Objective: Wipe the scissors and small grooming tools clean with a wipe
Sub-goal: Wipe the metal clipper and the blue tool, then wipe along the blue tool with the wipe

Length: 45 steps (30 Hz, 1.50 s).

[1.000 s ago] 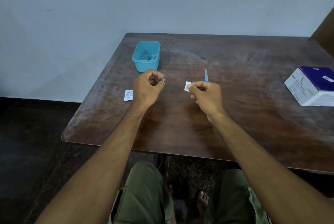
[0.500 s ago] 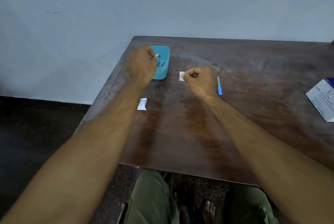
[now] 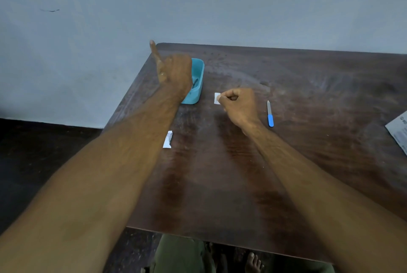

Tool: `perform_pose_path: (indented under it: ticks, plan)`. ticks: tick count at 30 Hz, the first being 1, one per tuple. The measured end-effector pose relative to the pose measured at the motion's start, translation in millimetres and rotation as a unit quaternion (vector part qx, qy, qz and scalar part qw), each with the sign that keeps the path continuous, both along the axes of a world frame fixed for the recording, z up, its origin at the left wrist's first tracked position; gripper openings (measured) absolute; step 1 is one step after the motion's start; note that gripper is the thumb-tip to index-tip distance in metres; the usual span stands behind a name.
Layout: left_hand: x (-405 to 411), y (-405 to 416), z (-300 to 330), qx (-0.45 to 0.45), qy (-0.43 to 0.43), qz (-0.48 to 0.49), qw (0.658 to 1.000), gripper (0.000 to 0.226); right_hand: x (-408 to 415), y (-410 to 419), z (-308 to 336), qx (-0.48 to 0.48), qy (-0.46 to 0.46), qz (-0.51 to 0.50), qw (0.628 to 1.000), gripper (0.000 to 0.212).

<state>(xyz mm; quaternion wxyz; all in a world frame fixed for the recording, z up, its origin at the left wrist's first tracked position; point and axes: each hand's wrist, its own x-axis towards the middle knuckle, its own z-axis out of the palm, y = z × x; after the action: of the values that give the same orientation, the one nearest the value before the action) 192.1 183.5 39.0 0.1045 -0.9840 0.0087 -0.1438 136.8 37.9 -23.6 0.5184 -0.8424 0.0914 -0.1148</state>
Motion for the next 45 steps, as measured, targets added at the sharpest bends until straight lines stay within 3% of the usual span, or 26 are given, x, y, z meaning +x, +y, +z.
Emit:
perform_pose_path:
  ticks: [6, 14, 19, 23, 28, 32, 38, 45]
  plan:
    - [6.1, -4.7, -3.8, 0.041, 0.006, -0.006, 0.999, 0.019, 3.0, -0.9, -3.1, 0.004, 0.001, 0.004, 1.000, 0.009]
    - [14.8, -4.5, -7.7, 0.007, 0.041, -0.005, 0.999, 0.025, 0.7, -3.4, 1.8, 0.003, 0.003, 0.005, 1.000, 0.009]
    - [15.7, 1.0, -8.2, -0.019, 0.019, -0.028, 0.999, 0.032, -5.2, -7.1, 6.5, 0.020, 0.000, 0.004, 1.000, 0.010]
    - [2.2, -2.3, -0.3, -0.130, -0.009, -0.064, 0.989, 0.024, -12.9, -15.1, 9.8, 0.023, -0.015, -0.002, 1.000, 0.010]
    - [-47.5, -33.0, -5.8, -0.291, -0.062, -0.112, 0.948, 0.014, -28.9, -38.0, 8.6, 0.058, -0.013, -0.033, 0.998, 0.020]
    - [-82.2, -68.5, -29.2, -0.342, -0.009, -0.117, 0.932, 0.013, -50.0, -64.5, 2.4, 0.078, -0.014, -0.084, 0.993, 0.027]
    - [-101.4, -115.8, -60.3, -0.355, 0.096, -0.056, 0.928, 0.016, -78.1, -103.9, -5.1, 0.073, -0.002, -0.158, 0.985, 0.016]
    - [-106.0, -159.6, -64.0, -0.317, 0.097, -0.042, 0.942, 0.035, -94.6, -129.5, -7.1, 0.105, -0.011, -0.176, 0.979, 0.017]
